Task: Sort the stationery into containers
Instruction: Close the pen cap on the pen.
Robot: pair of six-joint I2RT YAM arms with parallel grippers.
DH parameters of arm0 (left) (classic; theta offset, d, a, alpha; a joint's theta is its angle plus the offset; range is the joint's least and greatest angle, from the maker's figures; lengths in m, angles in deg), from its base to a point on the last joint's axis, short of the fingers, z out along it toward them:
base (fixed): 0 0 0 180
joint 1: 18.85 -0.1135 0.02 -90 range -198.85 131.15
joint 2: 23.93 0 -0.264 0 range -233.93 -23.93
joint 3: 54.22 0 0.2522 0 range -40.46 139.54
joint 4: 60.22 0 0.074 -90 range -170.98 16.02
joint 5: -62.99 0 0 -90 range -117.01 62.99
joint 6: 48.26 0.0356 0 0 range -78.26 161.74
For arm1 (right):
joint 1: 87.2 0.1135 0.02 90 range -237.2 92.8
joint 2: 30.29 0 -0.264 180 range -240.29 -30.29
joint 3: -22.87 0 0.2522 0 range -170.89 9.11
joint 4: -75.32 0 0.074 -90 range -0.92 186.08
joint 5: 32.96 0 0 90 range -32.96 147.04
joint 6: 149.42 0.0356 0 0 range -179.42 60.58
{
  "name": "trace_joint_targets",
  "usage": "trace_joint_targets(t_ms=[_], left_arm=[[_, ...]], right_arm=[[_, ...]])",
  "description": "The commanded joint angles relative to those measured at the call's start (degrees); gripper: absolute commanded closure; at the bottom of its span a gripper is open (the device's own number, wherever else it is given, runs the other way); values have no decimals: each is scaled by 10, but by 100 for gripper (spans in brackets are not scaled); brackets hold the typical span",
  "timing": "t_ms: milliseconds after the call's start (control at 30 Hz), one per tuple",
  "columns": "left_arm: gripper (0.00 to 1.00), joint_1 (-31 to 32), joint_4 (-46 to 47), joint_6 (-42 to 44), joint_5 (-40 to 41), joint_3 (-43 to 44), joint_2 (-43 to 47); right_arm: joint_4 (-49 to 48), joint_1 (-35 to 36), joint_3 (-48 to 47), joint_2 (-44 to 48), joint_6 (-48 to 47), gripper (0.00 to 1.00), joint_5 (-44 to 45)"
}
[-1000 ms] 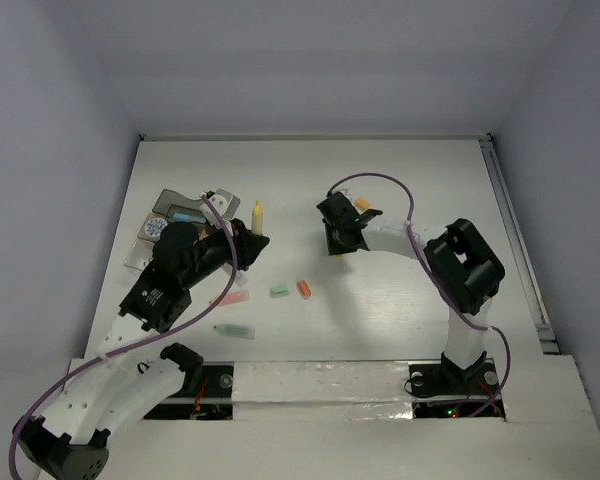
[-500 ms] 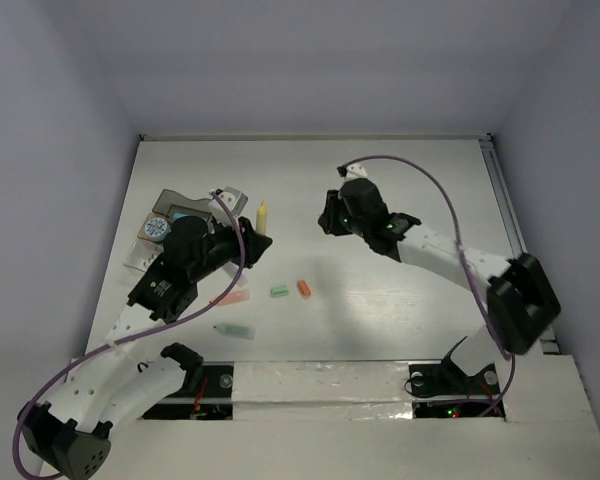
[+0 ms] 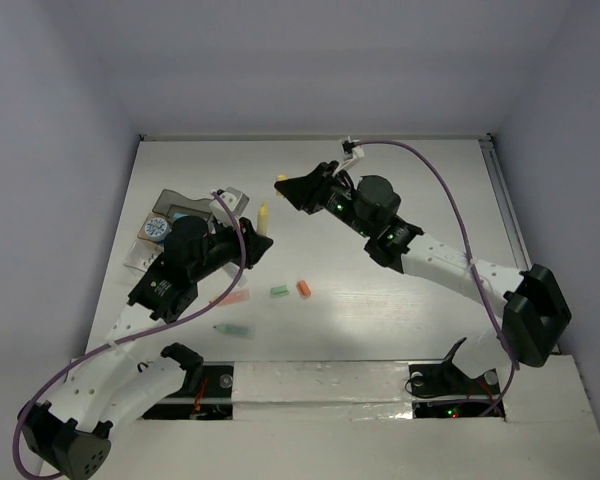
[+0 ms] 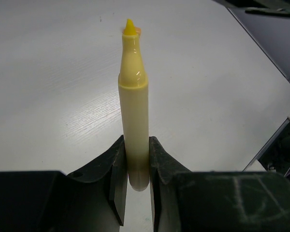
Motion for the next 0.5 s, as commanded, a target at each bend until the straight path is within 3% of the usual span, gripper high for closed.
trace_joint_targets(t_ms=[0,467], left_arm=[[100,-2,23,5,-14,-1,4],[100,-2,19,3,-8,5,-2]], right_arm=[[-69,17,-44,-19,24,100,-33],[-51,34,-65,-46,-2,100,-32]])
